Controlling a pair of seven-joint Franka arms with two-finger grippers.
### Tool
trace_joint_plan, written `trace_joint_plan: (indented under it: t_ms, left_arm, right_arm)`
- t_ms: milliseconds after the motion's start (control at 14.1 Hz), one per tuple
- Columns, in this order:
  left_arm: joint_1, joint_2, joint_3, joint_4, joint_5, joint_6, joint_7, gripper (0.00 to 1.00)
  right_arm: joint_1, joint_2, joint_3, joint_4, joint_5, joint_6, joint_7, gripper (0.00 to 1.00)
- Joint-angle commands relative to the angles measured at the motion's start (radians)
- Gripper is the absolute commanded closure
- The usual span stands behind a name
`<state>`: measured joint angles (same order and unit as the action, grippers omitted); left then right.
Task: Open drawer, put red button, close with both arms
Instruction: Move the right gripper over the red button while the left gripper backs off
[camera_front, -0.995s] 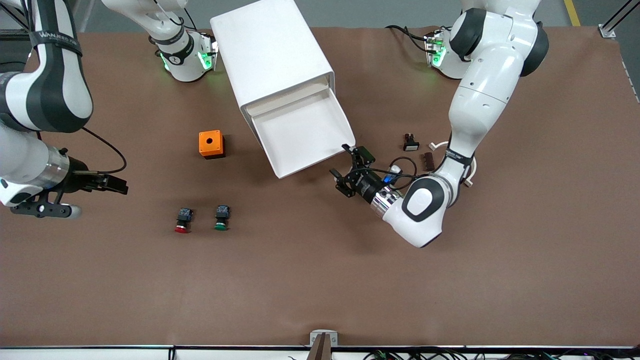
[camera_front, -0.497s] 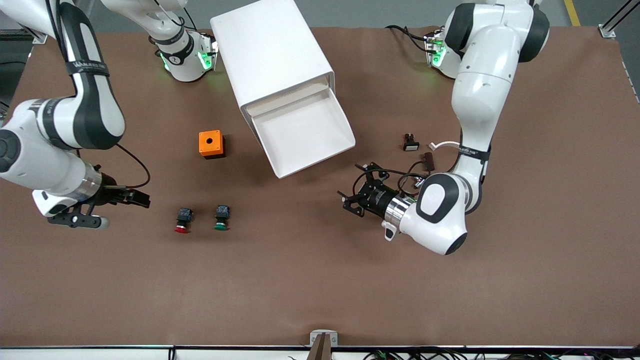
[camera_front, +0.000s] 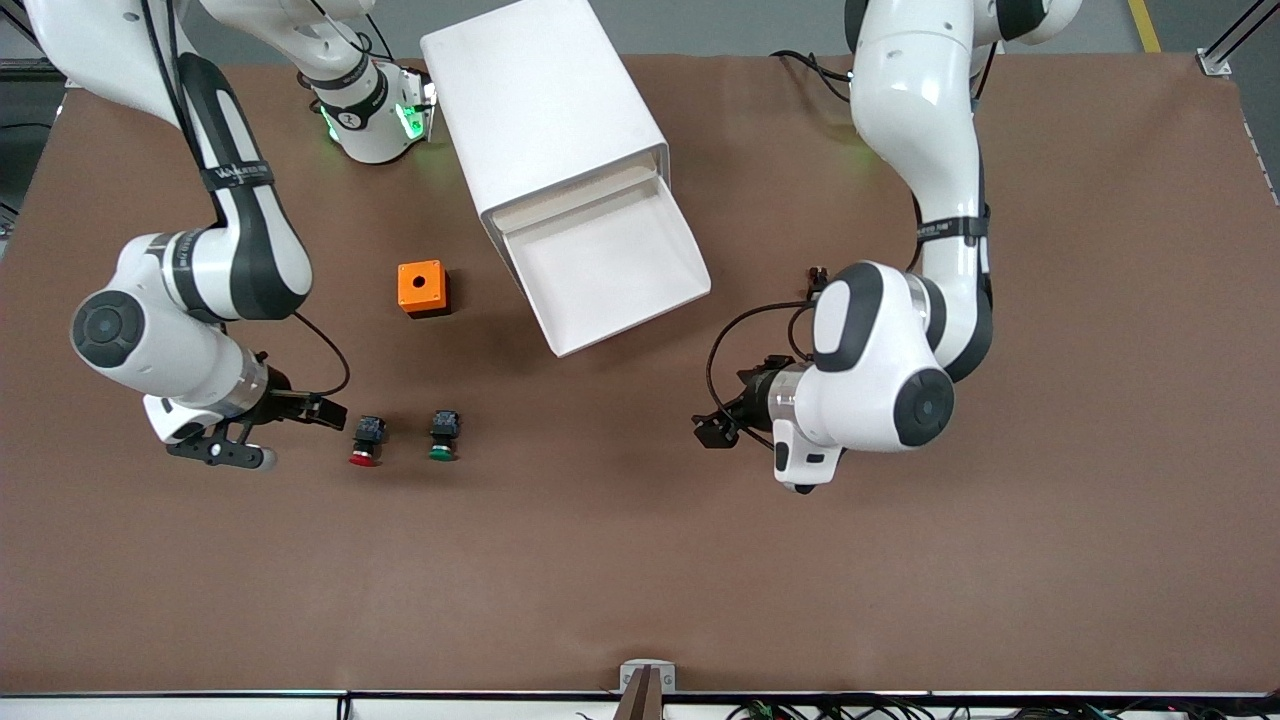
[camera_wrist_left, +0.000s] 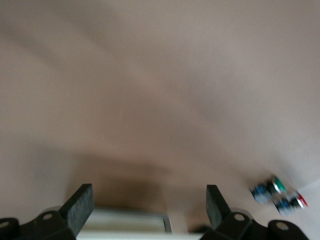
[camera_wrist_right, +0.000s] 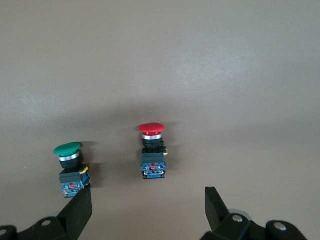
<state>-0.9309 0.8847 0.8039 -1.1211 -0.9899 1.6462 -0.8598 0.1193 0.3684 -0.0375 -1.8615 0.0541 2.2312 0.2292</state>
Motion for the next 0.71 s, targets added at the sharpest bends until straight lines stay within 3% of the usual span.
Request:
trace_joint_plan:
  t_ms: [0,497,639]
  left_arm:
    - [-0.043,-0.007,0.034,-0.025,0.13,0.09,0.042,0.01]
    - [-0.072,0.002,0.028,-0.039,0.327,0.155,0.047,0.01]
    - [-0.071,0.0,0.014,-0.04,0.332,0.171,0.047,0.01]
  right_arm:
    - [0.003,0.032,-0.005,-0.002,0.003,0.047,0.018,0.0]
    - [0.01,0.109,-0.005,-0.076,0.003,0.224,0.051,0.0]
    - [0.028,0.133,-0.005,-0.097,0.003,0.275,0.056,0.0]
